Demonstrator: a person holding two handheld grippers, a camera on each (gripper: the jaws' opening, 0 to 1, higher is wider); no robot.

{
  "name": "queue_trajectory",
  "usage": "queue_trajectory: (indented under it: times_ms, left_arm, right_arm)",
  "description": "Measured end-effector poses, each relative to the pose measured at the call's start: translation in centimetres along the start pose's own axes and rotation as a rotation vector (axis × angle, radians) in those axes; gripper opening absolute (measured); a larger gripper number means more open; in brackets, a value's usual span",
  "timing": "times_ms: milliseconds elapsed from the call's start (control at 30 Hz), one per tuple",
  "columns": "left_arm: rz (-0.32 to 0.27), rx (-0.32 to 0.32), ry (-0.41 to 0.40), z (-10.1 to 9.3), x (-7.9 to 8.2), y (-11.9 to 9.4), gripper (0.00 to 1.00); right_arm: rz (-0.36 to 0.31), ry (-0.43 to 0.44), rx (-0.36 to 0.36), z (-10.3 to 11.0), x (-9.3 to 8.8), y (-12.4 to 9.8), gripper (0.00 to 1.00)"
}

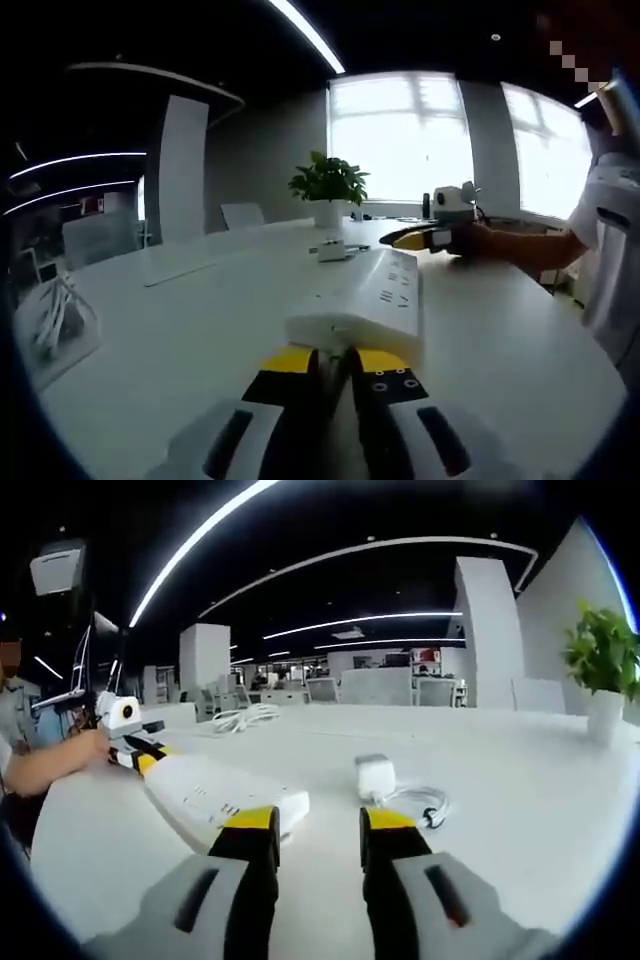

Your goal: Straighten the power strip on the desk, plug the charger into it

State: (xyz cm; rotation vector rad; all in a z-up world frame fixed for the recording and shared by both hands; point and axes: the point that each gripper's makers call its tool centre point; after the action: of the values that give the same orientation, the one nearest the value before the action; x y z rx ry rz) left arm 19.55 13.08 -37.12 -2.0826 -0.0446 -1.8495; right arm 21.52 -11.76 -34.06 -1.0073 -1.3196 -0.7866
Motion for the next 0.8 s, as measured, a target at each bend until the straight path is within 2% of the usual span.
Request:
queue_trajectory:
  times_ms: [800]
  left_arm:
    - [0.001,0.0,0.001,0.03,0.05,0.07,0.17]
  right_arm:
    - [-0.011,0.0,-0.006,-0.59,0.24,0.36,0.31]
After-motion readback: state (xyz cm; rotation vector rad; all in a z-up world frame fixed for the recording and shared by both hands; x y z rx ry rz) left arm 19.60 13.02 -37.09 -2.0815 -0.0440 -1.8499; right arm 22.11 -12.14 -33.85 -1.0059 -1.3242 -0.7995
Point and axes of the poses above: the point that each gripper's makers call its tool centre point, and the gripper's own axes: y roughly forward along the fingers, z roughly to its left, x roughly out of its top, and after that the axes turned 8 degrees about -x, right-handed
